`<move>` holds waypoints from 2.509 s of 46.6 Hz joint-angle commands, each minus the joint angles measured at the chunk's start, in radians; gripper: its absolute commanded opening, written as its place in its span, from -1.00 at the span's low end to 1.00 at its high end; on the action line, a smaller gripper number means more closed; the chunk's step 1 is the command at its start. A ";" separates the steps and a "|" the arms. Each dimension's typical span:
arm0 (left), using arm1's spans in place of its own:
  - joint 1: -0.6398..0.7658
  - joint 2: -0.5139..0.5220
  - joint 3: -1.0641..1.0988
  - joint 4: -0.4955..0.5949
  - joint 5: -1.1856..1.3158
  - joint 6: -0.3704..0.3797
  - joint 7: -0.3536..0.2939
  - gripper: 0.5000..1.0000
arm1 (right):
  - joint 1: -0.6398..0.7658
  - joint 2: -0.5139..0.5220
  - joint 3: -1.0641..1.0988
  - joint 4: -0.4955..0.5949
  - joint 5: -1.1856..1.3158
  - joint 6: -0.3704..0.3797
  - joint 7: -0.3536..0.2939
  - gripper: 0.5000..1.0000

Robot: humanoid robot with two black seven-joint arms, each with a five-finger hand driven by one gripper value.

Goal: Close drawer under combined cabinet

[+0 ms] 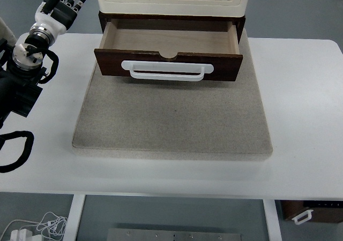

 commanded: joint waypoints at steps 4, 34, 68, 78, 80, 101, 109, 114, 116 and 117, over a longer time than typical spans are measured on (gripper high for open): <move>0.003 -0.002 -0.012 -0.008 -0.009 0.003 -0.013 1.00 | 0.000 0.000 0.000 0.000 0.001 0.000 -0.001 0.81; -0.020 0.032 -0.001 -0.009 -0.003 -0.025 -0.024 1.00 | 0.000 0.000 0.000 0.000 0.000 0.000 -0.001 0.81; -0.169 0.287 0.017 -0.321 0.139 -0.018 -0.050 1.00 | 0.000 0.000 0.000 0.000 0.000 0.000 -0.001 0.81; -0.165 0.313 0.016 -0.518 0.297 -0.009 -0.101 1.00 | 0.000 0.000 0.000 0.000 0.000 0.000 0.001 0.81; -0.164 0.314 0.017 -0.557 0.299 -0.003 -0.101 1.00 | 0.000 0.000 0.000 0.000 0.000 0.000 -0.001 0.81; -0.165 0.385 0.238 -0.966 0.328 0.103 -0.084 1.00 | 0.000 0.000 0.000 0.000 0.000 0.000 0.001 0.81; -0.167 0.390 0.330 -1.060 0.418 0.141 -0.084 1.00 | 0.000 0.000 0.000 0.000 0.000 0.000 -0.001 0.81; -0.169 0.388 0.375 -1.108 0.425 0.141 -0.081 1.00 | 0.000 0.000 0.000 0.000 0.000 0.000 -0.001 0.81; -0.175 0.388 0.396 -1.131 0.426 0.143 -0.078 1.00 | 0.000 0.000 0.000 0.000 0.000 0.000 0.001 0.81; -0.176 0.387 0.407 -1.143 0.426 0.143 -0.075 1.00 | 0.000 0.000 0.000 0.000 0.000 0.000 -0.001 0.81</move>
